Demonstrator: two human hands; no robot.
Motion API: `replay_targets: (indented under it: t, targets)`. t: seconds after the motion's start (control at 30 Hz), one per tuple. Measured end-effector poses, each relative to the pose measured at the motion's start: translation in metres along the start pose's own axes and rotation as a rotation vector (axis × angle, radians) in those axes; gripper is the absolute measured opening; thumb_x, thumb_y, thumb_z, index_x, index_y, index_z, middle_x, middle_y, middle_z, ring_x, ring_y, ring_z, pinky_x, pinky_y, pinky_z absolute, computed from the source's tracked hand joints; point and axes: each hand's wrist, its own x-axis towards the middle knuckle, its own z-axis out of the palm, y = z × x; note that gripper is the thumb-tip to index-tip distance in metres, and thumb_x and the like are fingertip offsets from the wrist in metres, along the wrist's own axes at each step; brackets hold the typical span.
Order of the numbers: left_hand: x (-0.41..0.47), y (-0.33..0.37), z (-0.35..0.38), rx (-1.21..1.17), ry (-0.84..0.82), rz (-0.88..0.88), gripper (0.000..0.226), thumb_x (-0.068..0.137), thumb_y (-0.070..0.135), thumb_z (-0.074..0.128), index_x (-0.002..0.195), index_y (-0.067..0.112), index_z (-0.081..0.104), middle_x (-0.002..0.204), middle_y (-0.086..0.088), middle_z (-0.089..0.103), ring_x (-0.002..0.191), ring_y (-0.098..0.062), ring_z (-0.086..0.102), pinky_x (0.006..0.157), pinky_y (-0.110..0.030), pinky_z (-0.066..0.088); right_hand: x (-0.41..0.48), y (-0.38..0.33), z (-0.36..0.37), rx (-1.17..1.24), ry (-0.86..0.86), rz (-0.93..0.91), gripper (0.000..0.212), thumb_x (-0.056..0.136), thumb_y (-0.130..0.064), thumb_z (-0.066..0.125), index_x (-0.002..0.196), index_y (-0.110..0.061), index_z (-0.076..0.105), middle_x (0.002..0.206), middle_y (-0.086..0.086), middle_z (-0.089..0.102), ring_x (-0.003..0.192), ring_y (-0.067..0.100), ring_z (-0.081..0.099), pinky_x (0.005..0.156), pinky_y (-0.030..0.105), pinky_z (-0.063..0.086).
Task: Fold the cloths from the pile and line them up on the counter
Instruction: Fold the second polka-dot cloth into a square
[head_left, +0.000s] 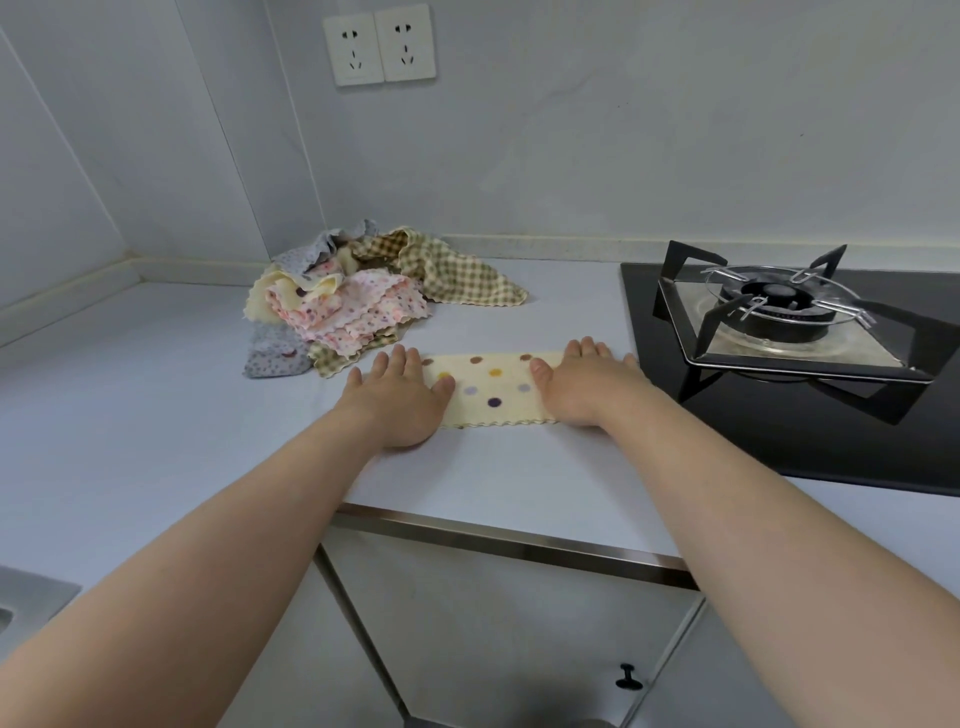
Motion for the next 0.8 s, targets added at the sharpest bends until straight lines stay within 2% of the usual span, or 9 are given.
replay_targets:
  t: [0.1,0.2,0.3,0.43,0.57,0.7,0.8]
  targets:
    - [0.0,0.0,-0.005,0.015,-0.033,-0.062,0.083,0.098,0.065,0.009,0.158,0.01,-0.003,0.167,-0.005,-0.006,0.153,-0.027,-0.004,0.122,-0.053,0.003,0.0,0.006,0.007,0.011,0.068,-0.021,0.075,0.102,-0.055,0.006,0.158,-0.004,-0.001,0.167,0.008,-0.003,0.153,0.023,-0.003,0.123,0.047,-0.001]
    - [-0.001,-0.006,-0.008,0.027,-0.002,-0.143,0.085,0.096,0.069,0.01,0.158,0.012,0.006,0.167,-0.004,0.005,0.153,-0.031,0.003,0.121,-0.056,0.005,0.002,0.01,0.007,0.05,0.119,-0.03,0.073,0.104,-0.051,0.007,0.157,-0.001,0.01,0.165,0.012,0.01,0.153,0.026,0.003,0.124,0.044,0.004]
    - [-0.001,-0.008,-0.011,-0.019,0.056,-0.187,0.078,0.098,0.064,0.01,0.154,0.012,0.024,0.162,-0.005,0.025,0.149,-0.033,0.02,0.118,-0.056,0.017,0.0,0.012,0.003,0.034,0.12,-0.062,0.065,0.106,-0.045,0.008,0.157,-0.006,0.013,0.164,0.014,0.016,0.152,0.03,0.004,0.123,0.045,0.007]
    - [-0.004,-0.006,-0.015,-0.009,0.187,-0.171,0.05,0.104,0.042,0.022,0.128,0.015,0.055,0.133,-0.01,0.055,0.126,-0.035,0.046,0.107,-0.05,0.035,-0.001,0.016,0.0,0.014,0.184,-0.081,0.052,0.107,-0.032,0.014,0.154,-0.013,0.027,0.156,0.017,0.031,0.149,0.036,0.015,0.12,0.048,0.017]
    - [0.0,-0.019,-0.01,-0.043,0.377,-0.172,0.036,0.101,0.028,0.034,0.118,0.018,0.064,0.125,-0.01,0.06,0.119,-0.036,0.046,0.102,-0.045,0.037,0.006,0.029,-0.004,0.11,0.298,-0.02,0.043,0.104,-0.033,0.027,0.132,-0.013,0.053,0.135,0.015,0.053,0.135,0.033,0.034,0.11,0.046,0.029]
    - [0.006,-0.024,-0.009,-0.237,0.421,-0.16,0.029,0.097,0.026,0.046,0.117,0.024,0.067,0.125,-0.006,0.061,0.121,-0.035,0.045,0.1,-0.044,0.037,0.006,0.032,-0.008,0.189,0.343,-0.04,0.031,0.095,-0.03,0.048,0.121,-0.014,0.056,0.121,0.01,0.056,0.119,0.031,0.048,0.098,0.043,0.034]
    - [0.008,-0.025,-0.009,-0.359,0.439,-0.164,0.018,0.092,0.023,0.051,0.104,0.025,0.065,0.116,-0.003,0.065,0.116,-0.032,0.05,0.097,-0.043,0.042,0.008,0.033,-0.009,0.288,0.405,-0.059,0.021,0.088,-0.024,0.053,0.108,-0.017,0.054,0.105,0.002,0.057,0.109,0.029,0.05,0.087,0.041,0.031]
